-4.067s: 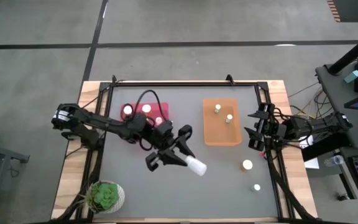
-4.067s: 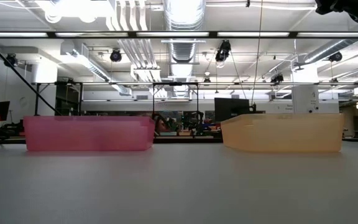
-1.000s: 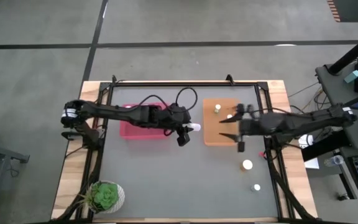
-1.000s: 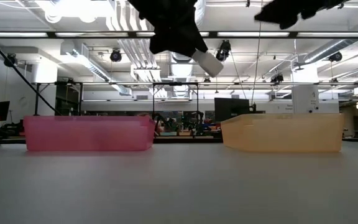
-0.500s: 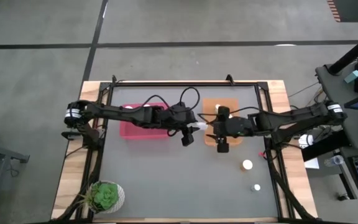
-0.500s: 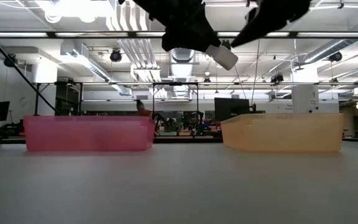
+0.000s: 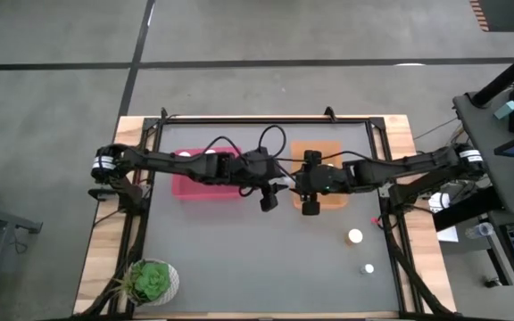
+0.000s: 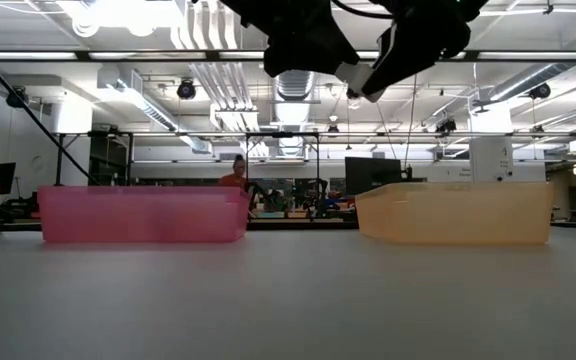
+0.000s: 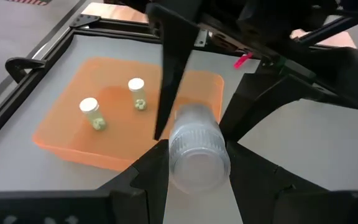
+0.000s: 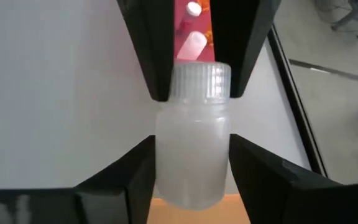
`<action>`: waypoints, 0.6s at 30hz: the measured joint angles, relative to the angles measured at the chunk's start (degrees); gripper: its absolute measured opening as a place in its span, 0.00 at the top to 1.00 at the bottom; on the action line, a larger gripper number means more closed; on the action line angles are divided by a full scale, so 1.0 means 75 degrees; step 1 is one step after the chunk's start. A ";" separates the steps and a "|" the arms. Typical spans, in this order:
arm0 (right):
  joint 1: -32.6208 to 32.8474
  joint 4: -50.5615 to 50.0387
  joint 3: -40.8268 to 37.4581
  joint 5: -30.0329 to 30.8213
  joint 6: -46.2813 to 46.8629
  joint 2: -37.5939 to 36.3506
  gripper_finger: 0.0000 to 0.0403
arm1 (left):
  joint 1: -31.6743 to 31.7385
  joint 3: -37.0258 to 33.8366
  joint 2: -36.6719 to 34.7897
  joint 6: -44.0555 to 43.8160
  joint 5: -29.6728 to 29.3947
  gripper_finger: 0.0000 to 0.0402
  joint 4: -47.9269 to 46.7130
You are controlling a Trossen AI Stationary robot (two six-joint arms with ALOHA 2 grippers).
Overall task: Pick and place medicine bottles into bin by pill shape (circle, oval)
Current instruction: Put the white pill into the orange bin
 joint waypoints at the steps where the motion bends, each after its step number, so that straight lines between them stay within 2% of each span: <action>1: 0.0000 0.0019 0.0000 0.0013 0.0000 0.0000 0.55 | 0.0000 -0.0003 -0.0006 0.0004 0.0000 0.68 -0.0001; 5: 0.0000 -0.0001 -0.0006 0.0004 0.0059 -0.0013 0.63 | 0.0000 -0.0015 -0.0006 0.0066 -0.0012 0.68 0.0016; 9: 0.0000 -0.0007 -0.0006 0.0008 0.0109 -0.0026 0.65 | 0.0000 -0.0015 -0.0006 0.0204 -0.0012 0.65 0.0061; 18: -0.0012 -0.0133 -0.0015 0.0036 0.0317 -0.0017 0.64 | -0.0008 -0.0044 -0.0177 0.0812 0.0023 0.42 0.0056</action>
